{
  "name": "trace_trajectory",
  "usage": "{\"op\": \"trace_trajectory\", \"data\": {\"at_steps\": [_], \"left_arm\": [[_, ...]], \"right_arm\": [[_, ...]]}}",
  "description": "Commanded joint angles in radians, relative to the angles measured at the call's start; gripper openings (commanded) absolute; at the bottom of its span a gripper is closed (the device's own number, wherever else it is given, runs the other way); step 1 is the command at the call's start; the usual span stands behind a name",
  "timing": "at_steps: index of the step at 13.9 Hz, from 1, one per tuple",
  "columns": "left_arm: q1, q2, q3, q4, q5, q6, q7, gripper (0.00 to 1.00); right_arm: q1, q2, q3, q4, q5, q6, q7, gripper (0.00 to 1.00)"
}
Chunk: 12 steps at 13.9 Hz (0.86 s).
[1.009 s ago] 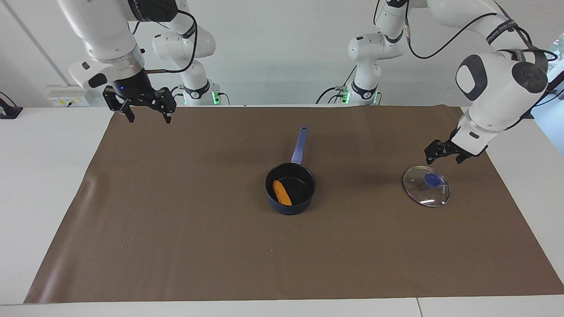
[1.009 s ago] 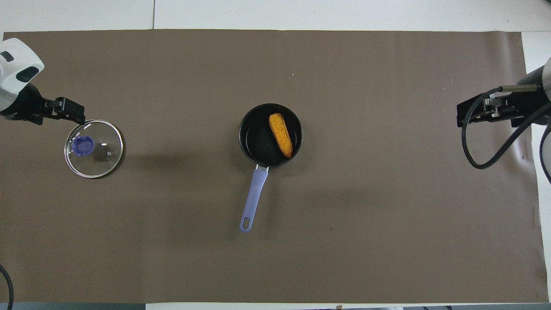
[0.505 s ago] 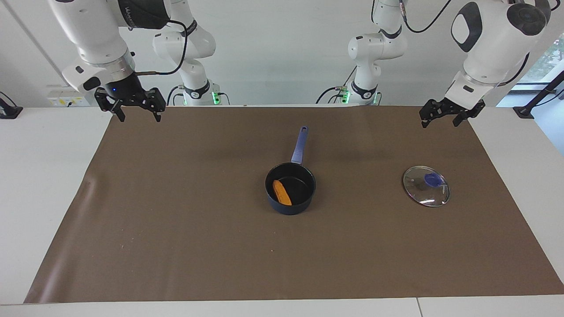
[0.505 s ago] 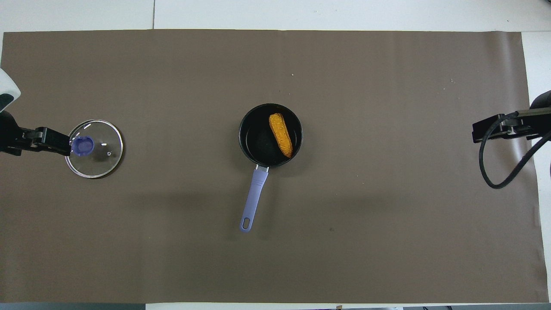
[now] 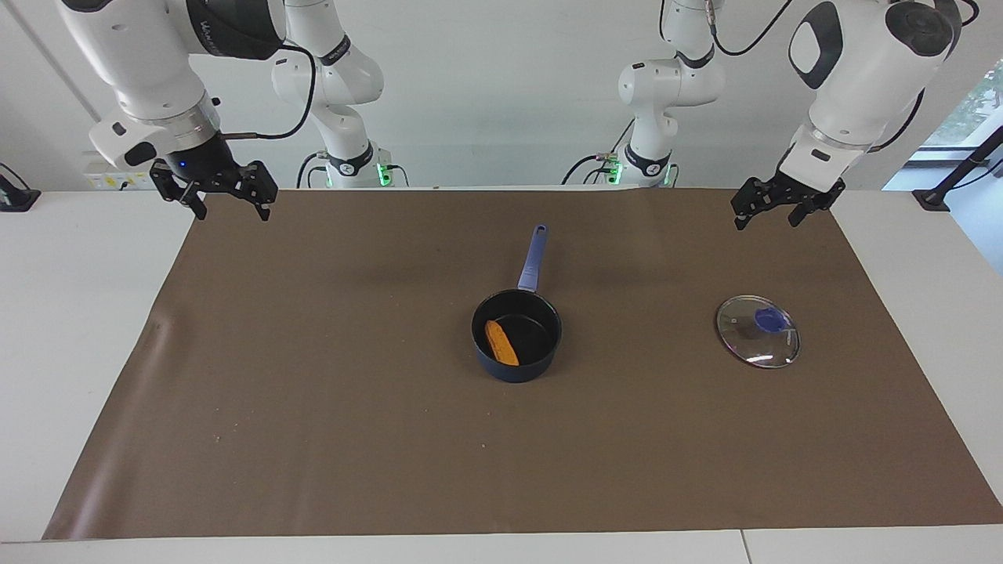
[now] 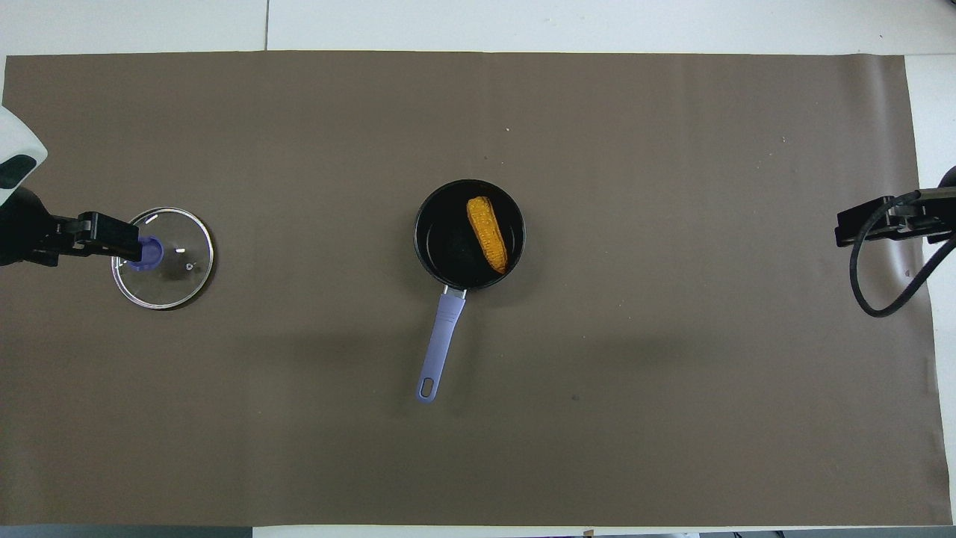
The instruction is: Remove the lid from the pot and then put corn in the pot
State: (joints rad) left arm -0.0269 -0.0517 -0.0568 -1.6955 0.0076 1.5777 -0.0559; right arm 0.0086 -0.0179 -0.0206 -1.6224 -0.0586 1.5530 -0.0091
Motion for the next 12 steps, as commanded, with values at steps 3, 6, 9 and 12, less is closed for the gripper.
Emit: {"op": "trace_trajectory", "data": {"at_steps": [3,6,9,12], "left_arm": [[-0.01,-0.002,0.018,-0.012,-0.023,-0.012,-0.013,1.0],[-0.011,-0.002,0.018,-0.012,-0.034,-0.008,-0.015,1.0],[-0.007,0.0,0.018,-0.012,-0.043,-0.008,-0.015,1.0],[-0.016,0.004,0.02,-0.009,-0.043,-0.01,-0.015,1.0]], "right_arm": [[-0.013,-0.004,0.01,-0.008,0.028,-0.01,-0.023,1.0],[-0.016,-0.002,0.01,0.013,0.028,-0.008,-0.023,1.0],[-0.019,0.013,0.01,0.05,0.017,-0.027,-0.023,1.0],[-0.033,0.013,0.01,0.053,0.028,-0.024,-0.023,1.0]]}}
